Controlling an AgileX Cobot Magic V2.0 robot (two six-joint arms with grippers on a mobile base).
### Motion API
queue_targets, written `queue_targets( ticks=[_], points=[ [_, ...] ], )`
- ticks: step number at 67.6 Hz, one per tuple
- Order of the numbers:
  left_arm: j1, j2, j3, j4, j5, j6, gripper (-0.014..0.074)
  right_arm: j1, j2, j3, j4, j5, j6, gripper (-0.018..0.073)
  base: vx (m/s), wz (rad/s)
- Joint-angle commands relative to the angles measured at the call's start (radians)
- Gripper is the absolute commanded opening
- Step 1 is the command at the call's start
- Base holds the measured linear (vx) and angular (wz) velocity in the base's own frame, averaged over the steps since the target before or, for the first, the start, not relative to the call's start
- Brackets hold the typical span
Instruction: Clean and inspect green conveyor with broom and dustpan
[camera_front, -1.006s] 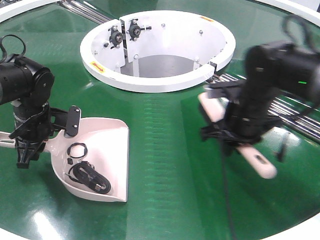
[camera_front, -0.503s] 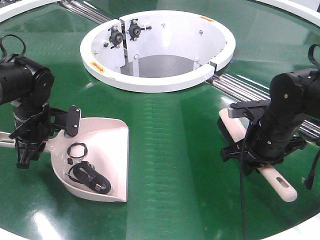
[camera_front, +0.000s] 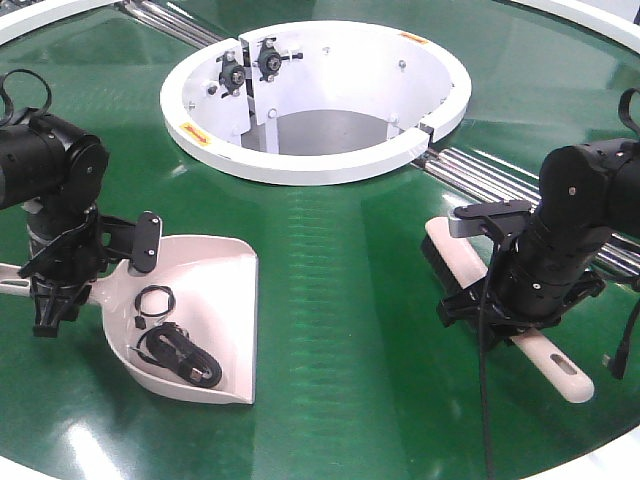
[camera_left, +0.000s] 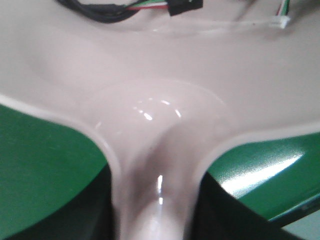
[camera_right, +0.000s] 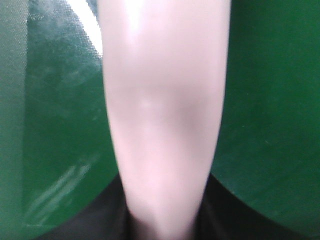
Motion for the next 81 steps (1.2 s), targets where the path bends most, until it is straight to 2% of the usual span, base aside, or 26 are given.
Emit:
queue_targets(
  ticks=[1, 18, 32, 43, 52, 71, 81],
  points=[
    [-0.007, -0.049, -0.025, 0.005, 0.018, -0.018, -0.0006, -0.006, -0.047, -0.023, 0.003, -0.009, -0.017, -0.0001, 0.0, 0.0],
    [-0.007, -0.049, -0.025, 0.002, -0.028, -0.021, -0.0006, -0.006, -0.047, -0.023, 0.003, -0.016, -0.026, -0.0001, 0.0, 0.0],
    [-0.007, -0.046, -0.025, -0.029, -0.054, -0.158, -0.0003, -0.006, -0.047, -0.023, 0.003, -0.019, -0.026, -0.0001, 0.0, 0.0],
    [-0.007, -0.046, -0.025, -0.054, -0.071, -0.164, 0.0032, -0.006, -0.047, -0.023, 0.003, -0.02, -0.026, -0.0001, 0.0, 0.0],
    [-0.007, -0.046, -0.025, -0.079, -0.071, -0.163, 0.0113, -0.006, -0.047, -0.023, 0.003, -0.02, -0.019, -0.0001, 0.0, 0.0],
    [-0.007, -0.048, -0.025, -0.126, -0.068, -0.163, 0.0422, -0.006, -0.047, -0.023, 0.001, -0.02, -0.019, -0.0001, 0.0, 0.0],
    [-0.007, -0.051, -0.025, -0.132, -0.044, -0.164, 0.0533, -0.006, -0.046, -0.023, 0.0, -0.019, -0.019, -0.0001, 0.0, 0.0]
  ],
)
